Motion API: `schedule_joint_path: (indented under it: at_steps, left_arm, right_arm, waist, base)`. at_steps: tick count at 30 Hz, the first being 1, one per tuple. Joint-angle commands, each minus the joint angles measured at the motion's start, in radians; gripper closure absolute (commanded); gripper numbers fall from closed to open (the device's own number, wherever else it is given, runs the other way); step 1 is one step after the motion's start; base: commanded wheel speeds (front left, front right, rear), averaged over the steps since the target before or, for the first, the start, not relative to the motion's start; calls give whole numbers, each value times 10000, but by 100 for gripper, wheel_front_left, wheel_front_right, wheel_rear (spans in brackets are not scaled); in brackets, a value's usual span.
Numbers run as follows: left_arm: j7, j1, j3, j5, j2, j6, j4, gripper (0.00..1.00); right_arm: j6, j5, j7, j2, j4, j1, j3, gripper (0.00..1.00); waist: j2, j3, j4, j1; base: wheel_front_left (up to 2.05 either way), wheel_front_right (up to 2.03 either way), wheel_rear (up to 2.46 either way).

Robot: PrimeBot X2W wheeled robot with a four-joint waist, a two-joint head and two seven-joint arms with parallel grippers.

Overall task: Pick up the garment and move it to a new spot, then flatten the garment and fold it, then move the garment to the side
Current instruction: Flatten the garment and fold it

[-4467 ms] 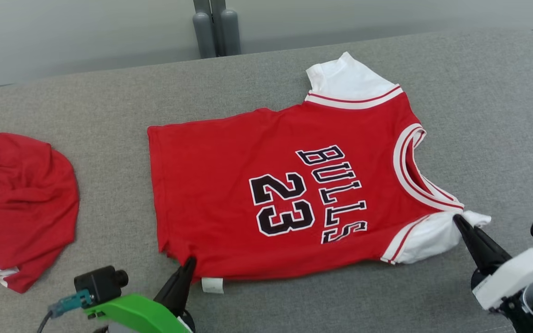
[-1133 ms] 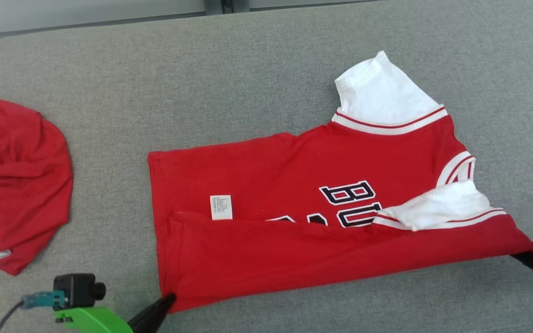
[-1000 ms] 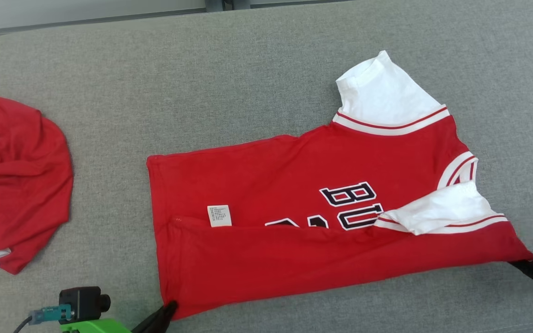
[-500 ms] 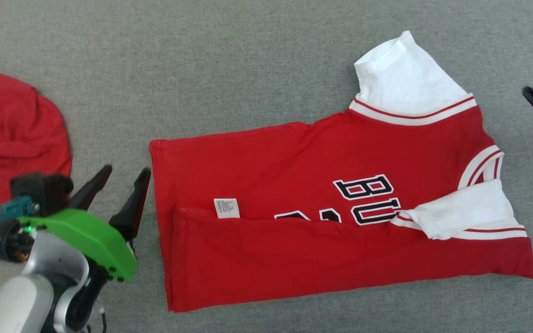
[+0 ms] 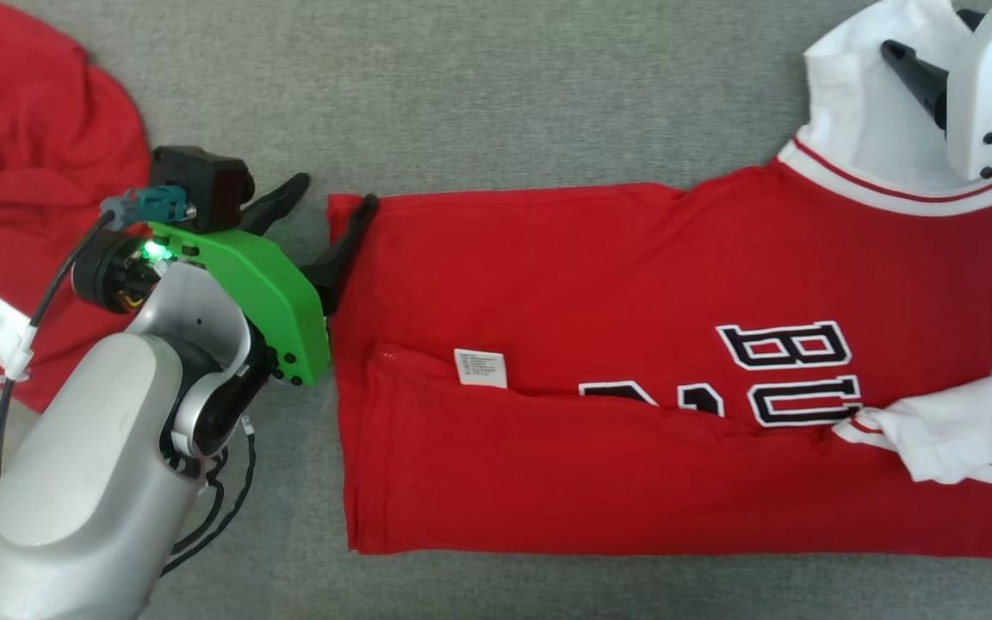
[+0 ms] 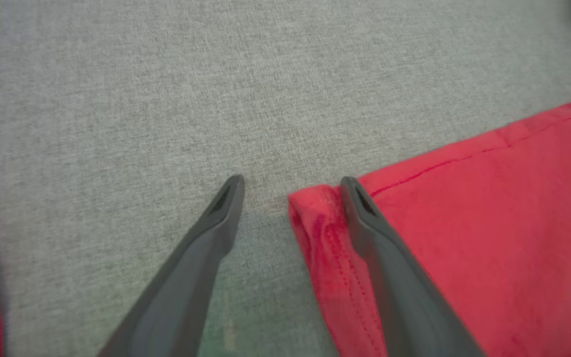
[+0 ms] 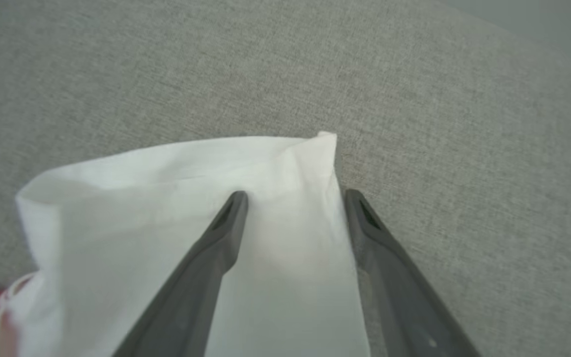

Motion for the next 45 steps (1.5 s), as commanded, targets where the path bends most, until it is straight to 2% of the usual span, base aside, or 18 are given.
schedule_joint_path:
  at_steps: [1,6,7,8,9,11,12,17,21,25,30,33,36,38,45]
  left_arm:
    - [16,-65,-69,-141,-60,-104,184,0]
    - [322,138,-270,-551,-204,-434,381,0]
    - [409,164,-343,-617,-195,-506,411,15]
    - [494,196,-399,-710,-218,-576,441,54]
    - [524,238,-456,-794,-237,-649,453,64]
    - [521,329,-467,-954,-284,-726,458,92]
    - [511,375,-469,-1018,-295,-768,459,100]
    - [405,514,-446,-1190,-245,-859,606,100]
    - [-99,736,-93,-1280,-80,-722,241,100]
    - [-524,1642,164,-1481,90,-495,-872,100]
    - [-930,3660,339,-1711,342,176,-2905,100]
    - [-1215,4944,414,-1842,376,719,-3942,100]
    - [-1613,6119,605,-2244,145,1176,-4644,100]
    - [-1748,6698,646,-2578,1,1269,-4723,100]
    - [-1925,7387,450,-2962,-239,1091,-3301,100]
  right_arm:
    - [1,135,-83,-41,227,-136,139,0]
    - [7,477,-157,-6,697,27,826,0]
    - [18,587,-205,-19,714,-3,926,61]
    - [18,683,-302,-51,732,-43,1029,89]
    - [18,767,-394,-91,774,-58,1116,100]
    - [15,914,-538,-152,816,-55,1255,100]
    - [4,1075,-610,-176,832,-42,1309,100]
    - [3,1616,-1510,-242,665,-90,1517,100]
    - [3,2083,-2505,-371,329,82,1625,100]
    - [3,2557,-3700,-1042,-471,896,1499,100]
    - [3,3152,-4773,-2142,-1619,3102,995,100]
    - [3,3317,-5258,-2496,-2033,4514,579,100]
    - [1,3520,-5763,-2517,-2324,5994,-93,100]
    - [1,3578,-5976,-2374,-2449,6907,-582,100]
    - [3,3134,-5677,-1448,-2870,8692,-1336,100]
  waist:
    - [0,288,400,-1]
    - [0,97,315,-1]
    - [0,83,275,-1]
    - [0,57,230,-1]
    - [0,12,184,-1]
    - [0,-68,118,-1]
    - [0,-115,81,-1]
    - [0,-482,-120,-1]
    - [0,-1039,-332,-1]
    - [0,-1787,-476,-1]
    - [0,-2687,-783,-1]
    - [0,-3042,-981,-1]
    - [0,-3432,-1073,-1]
    - [0,-3693,-1067,-1]
    - [0,-4070,-1187,-1]
  base:
    - [0,0,0]
    - [0,0,0]
    - [0,0,0]
    - [0,0,0]
    - [0,0,0]
    - [0,0,0]
    - [0,0,0]
    - [0,0,0]
    - [0,0,0]
    - [0,0,0]
    - [0,0,0]
    - [0,0,0]
    - [0,0,0]
    - [0,0,0]
    - [0,0,0]
